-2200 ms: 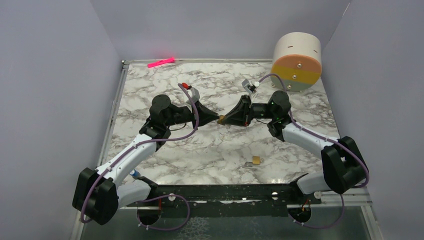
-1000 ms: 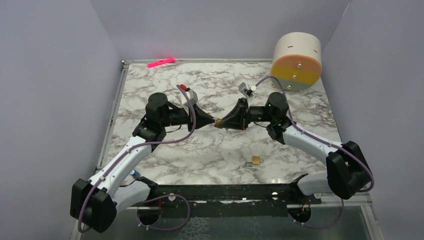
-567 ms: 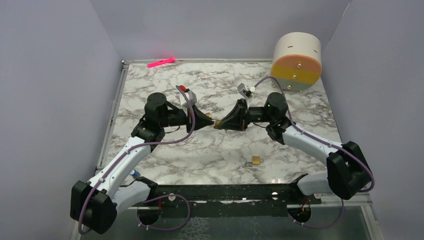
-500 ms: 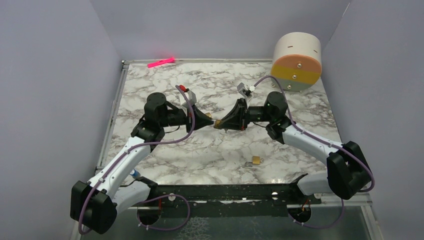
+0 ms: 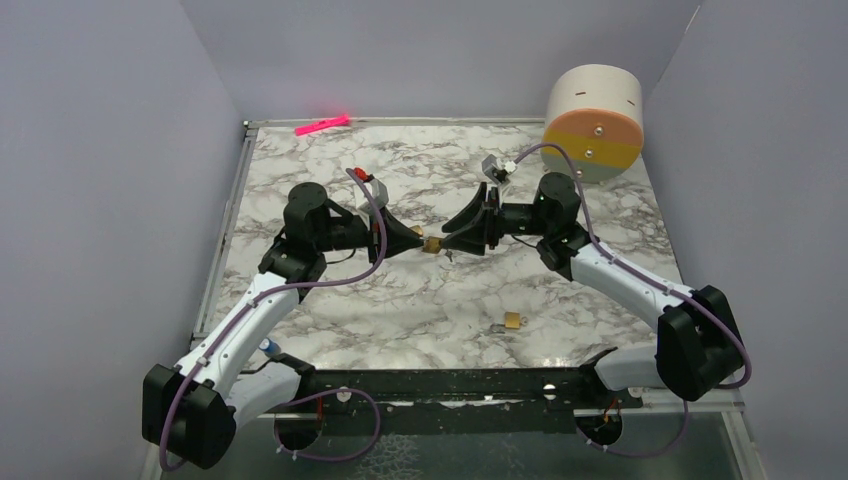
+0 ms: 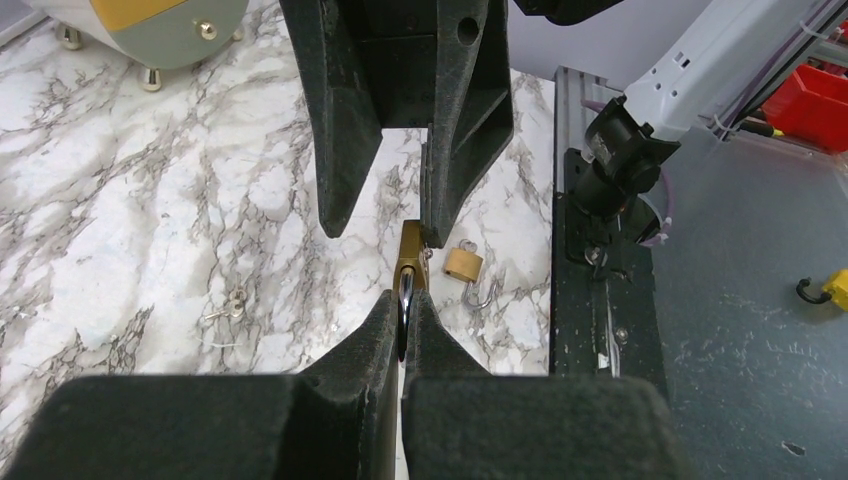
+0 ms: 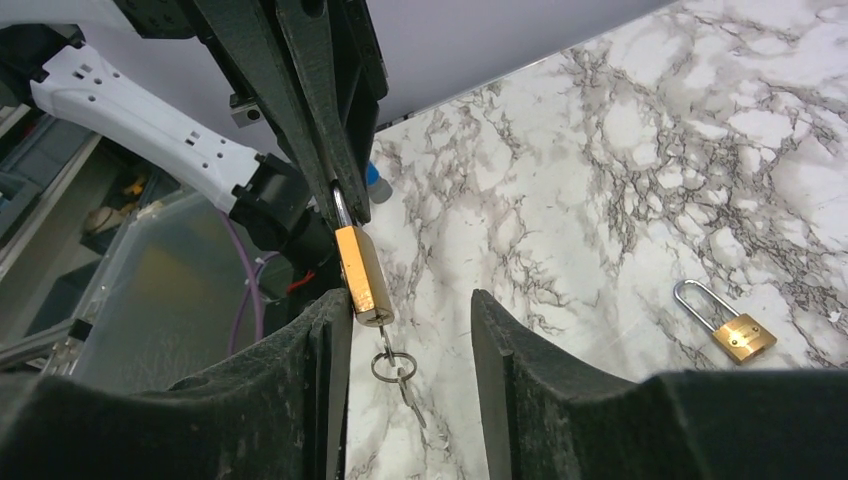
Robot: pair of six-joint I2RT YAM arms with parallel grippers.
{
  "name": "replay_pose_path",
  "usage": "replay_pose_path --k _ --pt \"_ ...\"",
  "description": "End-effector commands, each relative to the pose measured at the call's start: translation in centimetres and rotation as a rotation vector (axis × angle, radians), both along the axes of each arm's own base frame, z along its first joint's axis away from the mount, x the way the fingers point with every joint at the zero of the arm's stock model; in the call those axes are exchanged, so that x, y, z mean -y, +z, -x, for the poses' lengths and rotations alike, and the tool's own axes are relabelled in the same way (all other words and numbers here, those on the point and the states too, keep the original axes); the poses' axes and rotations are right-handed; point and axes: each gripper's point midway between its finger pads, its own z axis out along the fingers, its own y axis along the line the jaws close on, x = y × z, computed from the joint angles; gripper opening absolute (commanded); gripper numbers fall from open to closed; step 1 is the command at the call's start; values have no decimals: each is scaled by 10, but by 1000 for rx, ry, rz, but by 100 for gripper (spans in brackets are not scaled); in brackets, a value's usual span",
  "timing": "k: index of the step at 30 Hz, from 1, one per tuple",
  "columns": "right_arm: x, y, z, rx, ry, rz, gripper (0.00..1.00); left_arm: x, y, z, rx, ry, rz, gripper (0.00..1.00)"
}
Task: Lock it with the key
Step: Lock the lock.
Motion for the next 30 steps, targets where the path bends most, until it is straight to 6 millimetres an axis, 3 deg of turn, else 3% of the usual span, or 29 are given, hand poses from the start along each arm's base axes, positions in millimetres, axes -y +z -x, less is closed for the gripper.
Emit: replay_pose_path --k 1,17,30 --pt "2 8 -1 37 -4 -16 51 1 23 6 69 -46 35 0" --pt "9 -1 20 46 71 -25 51 -8 24 0 83 -16 22 0" --pt "4 1 17 56 113 -33 49 -9 20 1 66 -20 26 0"
